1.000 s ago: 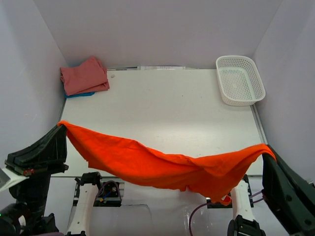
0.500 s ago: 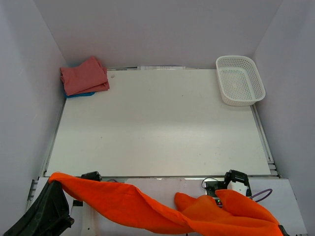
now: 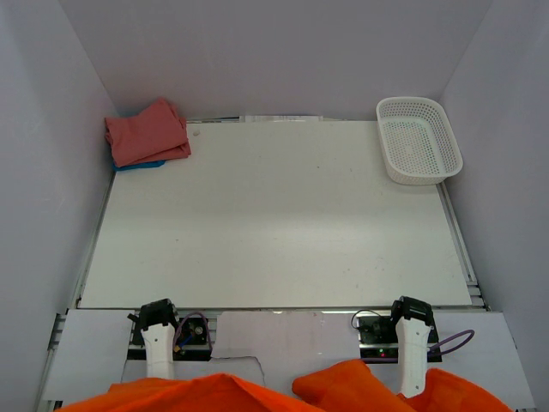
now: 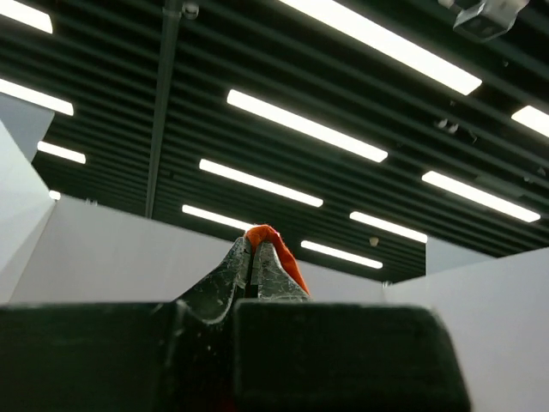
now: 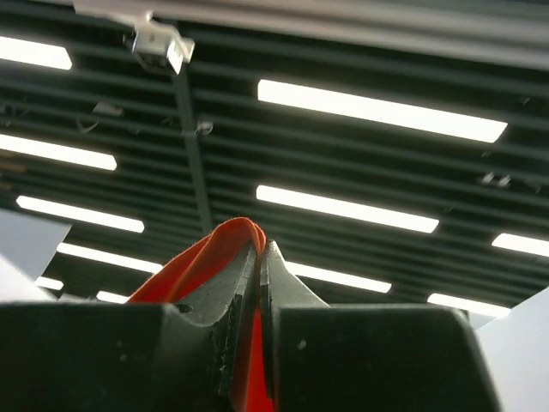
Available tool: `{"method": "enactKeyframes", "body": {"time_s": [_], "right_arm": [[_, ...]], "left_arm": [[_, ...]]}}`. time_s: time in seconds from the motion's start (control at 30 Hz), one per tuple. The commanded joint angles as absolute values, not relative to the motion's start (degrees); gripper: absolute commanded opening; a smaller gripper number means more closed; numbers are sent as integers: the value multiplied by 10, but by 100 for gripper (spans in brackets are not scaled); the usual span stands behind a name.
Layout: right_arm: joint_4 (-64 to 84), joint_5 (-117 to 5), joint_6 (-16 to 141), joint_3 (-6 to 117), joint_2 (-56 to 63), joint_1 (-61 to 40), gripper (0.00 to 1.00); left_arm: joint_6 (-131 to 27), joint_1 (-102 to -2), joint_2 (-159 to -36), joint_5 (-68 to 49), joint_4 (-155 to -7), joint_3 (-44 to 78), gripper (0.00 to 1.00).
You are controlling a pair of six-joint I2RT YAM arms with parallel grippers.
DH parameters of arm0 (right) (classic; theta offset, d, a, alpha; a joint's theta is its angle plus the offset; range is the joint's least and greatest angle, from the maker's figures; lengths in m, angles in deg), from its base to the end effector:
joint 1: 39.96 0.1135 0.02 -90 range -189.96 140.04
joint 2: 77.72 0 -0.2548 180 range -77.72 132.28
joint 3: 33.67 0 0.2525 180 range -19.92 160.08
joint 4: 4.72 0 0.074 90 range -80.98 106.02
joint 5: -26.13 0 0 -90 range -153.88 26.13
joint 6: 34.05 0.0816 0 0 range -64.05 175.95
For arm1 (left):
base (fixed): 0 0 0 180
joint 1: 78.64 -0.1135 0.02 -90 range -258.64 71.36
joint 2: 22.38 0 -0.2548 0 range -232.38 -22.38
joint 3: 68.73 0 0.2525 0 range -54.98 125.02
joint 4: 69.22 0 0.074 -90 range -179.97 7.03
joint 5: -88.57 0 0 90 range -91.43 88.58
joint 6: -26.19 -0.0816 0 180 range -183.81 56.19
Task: Fold and stack the t-shirts
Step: Flatten out the tshirt
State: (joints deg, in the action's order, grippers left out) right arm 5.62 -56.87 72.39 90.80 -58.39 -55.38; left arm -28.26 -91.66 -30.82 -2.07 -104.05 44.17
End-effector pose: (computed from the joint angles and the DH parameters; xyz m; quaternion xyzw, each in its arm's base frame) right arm -0.2859 0.0892 0.5960 -0.0701 -0.0235 0.0063 0.9972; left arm -0.2345 -0.0552 0.5413 -0.0677 0.1634 -0.1932 0.9651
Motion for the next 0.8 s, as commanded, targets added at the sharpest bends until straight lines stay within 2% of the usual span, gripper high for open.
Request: {"method": "enactKeyframes", "body": {"time_s": [0.0,0.17,0.27,0.37,0.67,0.77], "right_arm": [[-14,-659,697,922,-615,-555,8],[37,-669,685,974,-619,-555,8],[31,-687,678,959,-638,-555,8],[53,-670,690,928,-650,-553,8],[39,-616,767,634,-751,-583,8],[33,-590,793,574,-766,-592,8]], "left_arm": [[-278,-934,-350,15,-1006,494,0],[-294,-952,-367,29,-1075,592,0],[-291,-964,-345,70,-1085,584,0],[-277,-976,-308,81,-1095,514,0],[-214,-1003,-208,75,-1126,243,0],[-206,-1006,-193,65,-1127,176,0]]}}
